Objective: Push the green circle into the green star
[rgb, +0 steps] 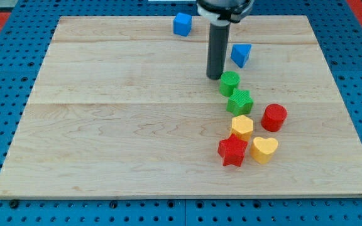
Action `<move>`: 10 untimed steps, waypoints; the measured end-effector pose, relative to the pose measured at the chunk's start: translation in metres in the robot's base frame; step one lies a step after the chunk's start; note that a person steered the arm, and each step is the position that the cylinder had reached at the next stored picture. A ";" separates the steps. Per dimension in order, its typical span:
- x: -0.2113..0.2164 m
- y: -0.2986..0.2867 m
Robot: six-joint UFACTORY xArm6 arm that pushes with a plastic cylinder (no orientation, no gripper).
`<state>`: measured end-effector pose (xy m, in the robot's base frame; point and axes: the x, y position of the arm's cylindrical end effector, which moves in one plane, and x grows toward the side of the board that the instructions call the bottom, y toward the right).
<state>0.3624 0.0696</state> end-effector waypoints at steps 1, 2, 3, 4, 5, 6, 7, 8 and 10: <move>-0.017 0.010; 0.011 -0.011; 0.061 -0.002; 0.054 -0.008; 0.034 -0.040; 0.013 -0.044; 0.000 -0.039; 0.019 -0.004; 0.050 0.003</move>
<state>0.4122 0.0723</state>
